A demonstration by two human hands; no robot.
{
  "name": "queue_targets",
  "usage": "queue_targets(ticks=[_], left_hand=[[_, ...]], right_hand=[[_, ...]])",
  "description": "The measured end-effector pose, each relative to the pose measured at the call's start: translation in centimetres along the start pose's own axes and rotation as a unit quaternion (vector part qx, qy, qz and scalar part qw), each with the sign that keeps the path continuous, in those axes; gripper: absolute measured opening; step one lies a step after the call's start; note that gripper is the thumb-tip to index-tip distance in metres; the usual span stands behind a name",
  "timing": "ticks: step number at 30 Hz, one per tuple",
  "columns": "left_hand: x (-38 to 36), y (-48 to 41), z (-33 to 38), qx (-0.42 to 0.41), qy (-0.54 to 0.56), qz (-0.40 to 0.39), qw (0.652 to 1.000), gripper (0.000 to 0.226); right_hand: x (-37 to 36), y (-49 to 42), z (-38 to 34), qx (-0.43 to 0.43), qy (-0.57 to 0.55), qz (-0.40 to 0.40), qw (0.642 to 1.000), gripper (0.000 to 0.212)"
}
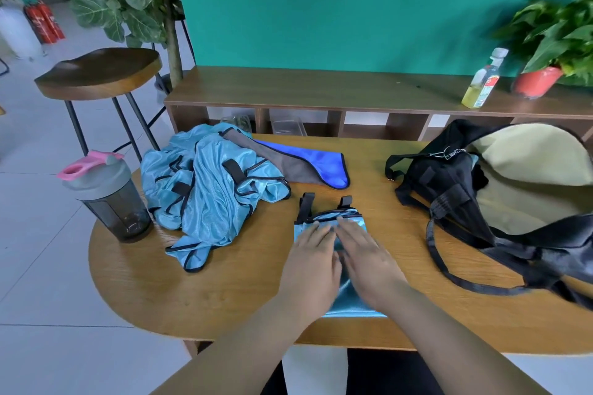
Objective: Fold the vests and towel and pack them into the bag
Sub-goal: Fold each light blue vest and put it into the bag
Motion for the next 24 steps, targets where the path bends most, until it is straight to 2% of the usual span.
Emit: queue_targets(ticks=[4,9,14,17,20,22,24], left_hand=[[-2.5,0.7,-1.3,0.032,-0.09,-0.14,0.986,0.073],[-3.1,1.4,-4.1,-0.007,-0.095,-0.209,0.973,0.083],[-3.2,1.5,-4.1,0.001,-0.112,-0.2,0.973,0.086],[-3.1,1.1,-3.9,0.006,-0.118,-0.225,0.967,0.086],[-2.5,1.3,-3.9,0.003,-0.099,-0.212,0.972,0.083],[-1.4,2.1,-3.8,0.0,-0.076,-0.172,0.982,0.077],[-0.2,3.3,-3.4,-0.017,-0.053,-0.144,0.988,0.072]], right_hand=[[-0.4,-1.7,1.1,0.015,0.05,-0.009,0.999,0.06],[-1.4,-1.3,1.4,0.01,0.05,-0.009,0.999,0.064],[-1.6,-1.7,1.6,0.021,0.066,-0.02,0.997,0.064],[-1.6,-2.0,1.6,0.021,0.075,-0.036,0.996,0.064],[-1.5,-1.7,1.6,0.024,0.016,-0.054,0.998,0.065],[-0.8,-0.7,2.1,0.019,-0.05,-0.031,0.998,0.065],[-0.3,1.2,2.9,0.022,-0.071,-0.009,0.997,0.068]])
Point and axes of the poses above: each hand's wrist, its own y-axis away from the middle knuckle, its own x-axis out of the back of the hand, z = x × y, the point moved 5 cm from there along -y, towards the middle knuckle, and after that the axes turned 14 degrees about -x, right-handed, at the moved point
